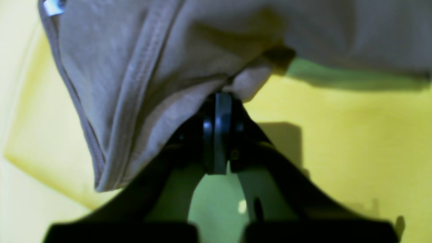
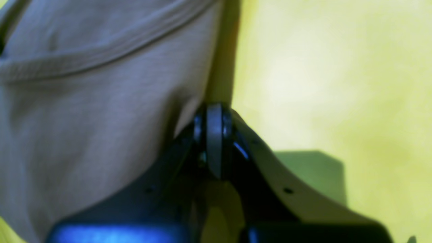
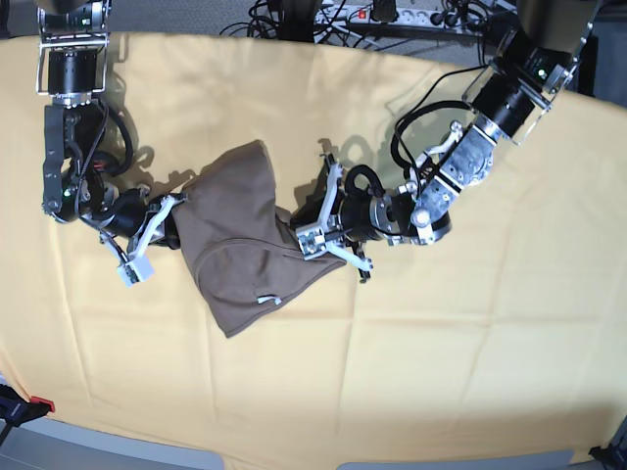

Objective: Fold the T-shirt properly
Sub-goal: 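Grasp the bundle edges with both grippers and lift it slightly, then lower the bundle onto the table and open both grippers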

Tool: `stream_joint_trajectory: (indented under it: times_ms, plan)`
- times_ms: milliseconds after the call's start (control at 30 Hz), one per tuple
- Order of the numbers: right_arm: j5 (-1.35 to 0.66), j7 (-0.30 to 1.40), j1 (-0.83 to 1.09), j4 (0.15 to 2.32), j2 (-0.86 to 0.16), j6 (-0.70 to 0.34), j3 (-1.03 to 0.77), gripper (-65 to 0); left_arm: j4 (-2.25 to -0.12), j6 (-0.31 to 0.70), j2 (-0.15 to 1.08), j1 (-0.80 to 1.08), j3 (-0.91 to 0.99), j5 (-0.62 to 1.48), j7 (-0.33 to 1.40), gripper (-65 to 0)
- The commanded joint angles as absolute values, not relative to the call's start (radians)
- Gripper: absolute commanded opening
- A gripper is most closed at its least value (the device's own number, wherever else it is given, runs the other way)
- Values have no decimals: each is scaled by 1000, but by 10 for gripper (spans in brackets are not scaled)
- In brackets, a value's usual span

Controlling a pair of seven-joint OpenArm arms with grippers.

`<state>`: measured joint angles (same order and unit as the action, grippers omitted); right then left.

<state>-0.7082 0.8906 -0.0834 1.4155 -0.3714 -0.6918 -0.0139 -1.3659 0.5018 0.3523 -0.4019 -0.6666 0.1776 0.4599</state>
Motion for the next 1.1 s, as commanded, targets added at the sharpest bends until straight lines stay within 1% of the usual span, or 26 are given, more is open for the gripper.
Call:
stream_joint_trajectory:
  times_ms: [0, 133, 233, 300, 433, 500, 567, 633, 733, 800, 900, 967, 1067]
  plan:
    - [-710, 906, -70, 1447, -382, -698, -14, -650, -1331, 504, 368, -430, -666, 101, 526, -650]
    - [-732, 906, 28, 1547, -382, -698, -14, -650, -1234, 594, 362, -490, -667, 99, 369, -650]
    - [-773, 906, 117, 1626, -379, -698, -14, -650, -1151, 646, 340, -514, -667, 28, 226, -650]
    - [-738, 906, 160, 1670, -379, -698, -14, -650, -1115, 673, 325, -526, -667, 15, 230, -650]
    - [-633, 907, 190, 1710, -379, -643, -51, -650, -1122, 688, 325, -536, -667, 25, 249, -650]
    - [-612, 915, 194, 1724, -379, -627, -96, -650, -1151, 688, 333, -538, -667, 97, 330, -650]
    - [-620, 943, 194, 1747, -379, -597, -149, -650, -1197, 688, 344, -538, -667, 208, 488, -650]
    - [-668, 975, 194, 1773, -379, -592, -207, -650, -1248, 686, 358, -538, -666, 335, 669, -650]
    - [-787, 1017, 194, 1798, -379, -661, -274, -650, -1336, 641, 395, -538, -665, 482, 854, -650]
    - [-845, 1047, 193, 1800, -379, -698, -292, -650, -1404, 612, 429, -538, -665, 543, 932, -650]
    - [-867, 1094, 196, 1800, -379, -698, -294, -650, -1496, 546, 484, -533, -665, 635, 1049, -650]
    - [-869, 1096, 200, 1800, -379, -698, -294, -650, -1518, 533, 513, -516, -665, 656, 1078, -650]
    - [-883, 1093, 208, 1800, -380, -698, -295, -650, -1517, 533, 536, -464, -665, 641, 1073, -650]
